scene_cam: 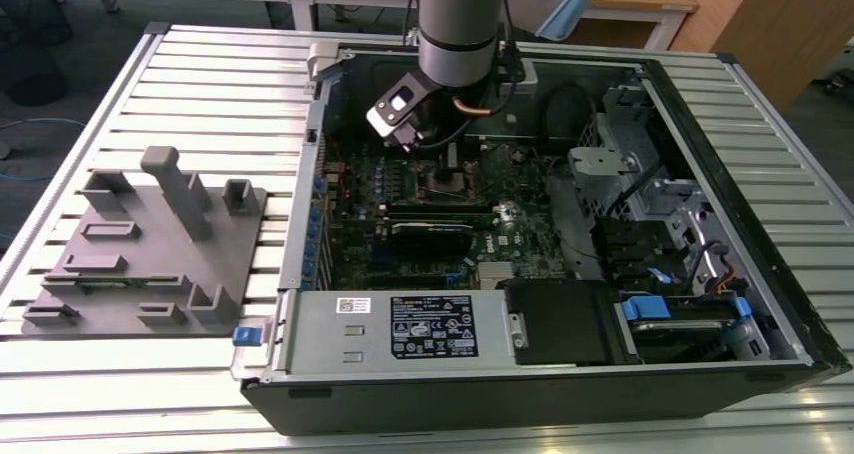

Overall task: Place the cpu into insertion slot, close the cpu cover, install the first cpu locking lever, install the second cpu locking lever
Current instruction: 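Place the cpu into insertion slot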

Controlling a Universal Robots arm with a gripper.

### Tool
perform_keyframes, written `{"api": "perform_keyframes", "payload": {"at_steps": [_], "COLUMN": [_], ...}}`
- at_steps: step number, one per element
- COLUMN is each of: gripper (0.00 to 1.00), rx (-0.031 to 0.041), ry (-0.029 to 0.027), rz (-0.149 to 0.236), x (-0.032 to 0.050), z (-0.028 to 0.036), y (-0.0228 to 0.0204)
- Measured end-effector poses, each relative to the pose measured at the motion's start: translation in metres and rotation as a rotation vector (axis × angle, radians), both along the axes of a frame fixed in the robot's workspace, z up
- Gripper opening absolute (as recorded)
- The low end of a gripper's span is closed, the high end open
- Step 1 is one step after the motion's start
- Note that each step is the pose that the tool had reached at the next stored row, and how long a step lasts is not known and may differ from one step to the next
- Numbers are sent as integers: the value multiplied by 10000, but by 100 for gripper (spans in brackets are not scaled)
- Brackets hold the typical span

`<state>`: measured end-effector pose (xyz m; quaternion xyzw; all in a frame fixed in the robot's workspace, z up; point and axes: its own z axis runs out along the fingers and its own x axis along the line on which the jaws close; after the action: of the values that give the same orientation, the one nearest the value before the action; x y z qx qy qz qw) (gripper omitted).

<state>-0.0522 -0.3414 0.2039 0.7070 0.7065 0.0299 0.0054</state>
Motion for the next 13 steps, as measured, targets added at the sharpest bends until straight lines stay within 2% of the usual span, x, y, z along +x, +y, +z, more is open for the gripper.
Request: {"api": "perform_keyframes", "payload": {"at_steps": [13], "gripper": [11], "rx": [2], "ry": [-2], "rz": [-1], "x": [1], "z": [-37], "y": [0]}}
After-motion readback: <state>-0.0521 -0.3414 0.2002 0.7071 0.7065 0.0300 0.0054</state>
